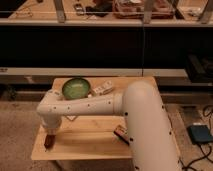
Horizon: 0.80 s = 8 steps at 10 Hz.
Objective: Drag the pepper across the table
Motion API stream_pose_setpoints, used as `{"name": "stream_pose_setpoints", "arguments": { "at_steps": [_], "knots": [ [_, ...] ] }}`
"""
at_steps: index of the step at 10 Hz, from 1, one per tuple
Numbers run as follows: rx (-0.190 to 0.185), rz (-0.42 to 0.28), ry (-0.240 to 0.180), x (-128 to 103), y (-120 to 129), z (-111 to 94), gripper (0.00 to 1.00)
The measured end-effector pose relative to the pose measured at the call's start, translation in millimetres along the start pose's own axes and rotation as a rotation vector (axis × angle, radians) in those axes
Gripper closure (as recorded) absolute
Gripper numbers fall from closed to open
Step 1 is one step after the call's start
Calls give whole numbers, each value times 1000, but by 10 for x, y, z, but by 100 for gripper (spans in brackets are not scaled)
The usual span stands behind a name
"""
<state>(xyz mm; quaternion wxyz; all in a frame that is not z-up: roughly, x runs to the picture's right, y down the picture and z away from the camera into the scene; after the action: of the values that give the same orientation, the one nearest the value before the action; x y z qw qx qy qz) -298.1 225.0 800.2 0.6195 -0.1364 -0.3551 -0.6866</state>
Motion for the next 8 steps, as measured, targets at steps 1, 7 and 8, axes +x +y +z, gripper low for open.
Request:
{"name": "stream_pose_setpoints", "arguments": {
  "at_steps": [1,7,8],
  "knots": [
    [-7,-1,-3,-6,22,20,54],
    [-8,40,8,54,53,-42,34],
    [-1,45,7,55,45,-50,34]
  ]
}}
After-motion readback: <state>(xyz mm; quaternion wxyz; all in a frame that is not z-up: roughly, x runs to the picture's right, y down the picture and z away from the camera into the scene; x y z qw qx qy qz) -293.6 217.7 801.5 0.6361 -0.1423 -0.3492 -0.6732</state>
